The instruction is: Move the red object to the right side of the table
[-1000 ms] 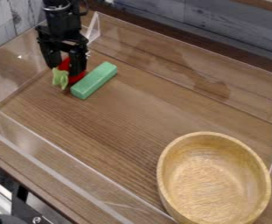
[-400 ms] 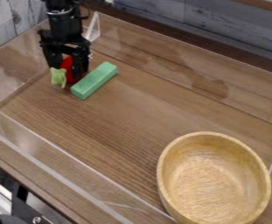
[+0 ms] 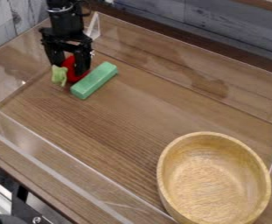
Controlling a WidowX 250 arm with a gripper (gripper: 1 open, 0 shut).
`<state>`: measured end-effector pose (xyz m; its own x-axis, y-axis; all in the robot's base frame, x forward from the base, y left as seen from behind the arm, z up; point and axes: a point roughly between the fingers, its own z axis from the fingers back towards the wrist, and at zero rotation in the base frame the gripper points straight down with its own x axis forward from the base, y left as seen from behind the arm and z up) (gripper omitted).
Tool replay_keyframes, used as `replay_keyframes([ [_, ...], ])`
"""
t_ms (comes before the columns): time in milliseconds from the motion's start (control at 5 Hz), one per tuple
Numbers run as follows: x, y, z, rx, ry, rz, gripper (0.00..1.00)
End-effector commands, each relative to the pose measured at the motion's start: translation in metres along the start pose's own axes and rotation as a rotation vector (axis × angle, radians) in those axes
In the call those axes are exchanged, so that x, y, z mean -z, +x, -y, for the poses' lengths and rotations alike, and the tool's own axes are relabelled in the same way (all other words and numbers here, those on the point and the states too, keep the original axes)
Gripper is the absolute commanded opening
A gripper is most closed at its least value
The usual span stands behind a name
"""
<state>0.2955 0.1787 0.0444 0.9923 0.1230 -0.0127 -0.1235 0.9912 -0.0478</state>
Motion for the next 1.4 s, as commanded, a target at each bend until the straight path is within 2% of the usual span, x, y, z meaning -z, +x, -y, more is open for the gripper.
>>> replay_keyframes([
  [0,-0.013,0.010,-0.008,-0.011,0.022,0.051,1.00],
  [200,-0.013,0.011,-0.010,-0.019,0.015,0.056,1.00],
  [400,-0.008,0.013,-0.011,-0.022,0.016,0.048,0.00],
  [600,-0.012,0.013,-0.009,-0.026,0.011,0.050,0.00],
  [1200,-0.048,0.019,0.008,-0.019,-0.021,0.096,0.00],
])
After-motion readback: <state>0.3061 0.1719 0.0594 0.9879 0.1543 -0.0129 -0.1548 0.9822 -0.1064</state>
